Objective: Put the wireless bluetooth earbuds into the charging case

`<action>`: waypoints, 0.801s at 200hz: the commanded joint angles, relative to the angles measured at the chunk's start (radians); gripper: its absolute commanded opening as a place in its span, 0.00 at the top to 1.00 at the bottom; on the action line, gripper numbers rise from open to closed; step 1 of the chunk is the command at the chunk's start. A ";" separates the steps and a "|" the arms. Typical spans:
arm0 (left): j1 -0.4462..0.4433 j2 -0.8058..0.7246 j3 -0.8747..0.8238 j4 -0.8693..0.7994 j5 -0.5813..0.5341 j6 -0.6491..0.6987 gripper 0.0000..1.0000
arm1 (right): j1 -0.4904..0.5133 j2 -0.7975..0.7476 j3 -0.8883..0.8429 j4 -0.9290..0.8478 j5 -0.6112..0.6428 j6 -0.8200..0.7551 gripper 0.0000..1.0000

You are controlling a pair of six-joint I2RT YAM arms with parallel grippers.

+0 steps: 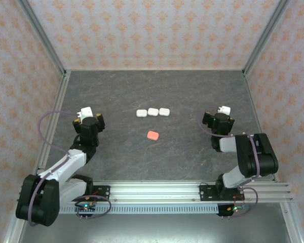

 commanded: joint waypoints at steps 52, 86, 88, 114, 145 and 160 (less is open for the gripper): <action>0.063 0.249 0.016 0.327 0.159 0.109 0.15 | -0.021 -0.007 0.024 0.019 -0.068 0.016 0.01; 0.123 0.428 0.008 0.534 0.249 0.083 0.14 | -0.021 -0.009 0.025 0.019 -0.068 0.016 0.01; 0.126 0.420 0.022 0.494 0.255 0.081 0.14 | -0.021 -0.009 0.024 0.019 -0.068 0.016 0.01; 0.127 0.419 0.062 0.401 0.321 0.110 0.13 | -0.019 -0.009 0.022 0.021 -0.067 0.013 0.01; 0.126 0.419 0.065 0.395 0.318 0.112 0.00 | -0.009 -0.009 0.023 0.023 -0.053 0.005 0.01; 0.119 0.419 0.066 0.392 0.307 0.114 0.00 | -0.005 -0.009 0.023 0.022 -0.047 0.004 0.01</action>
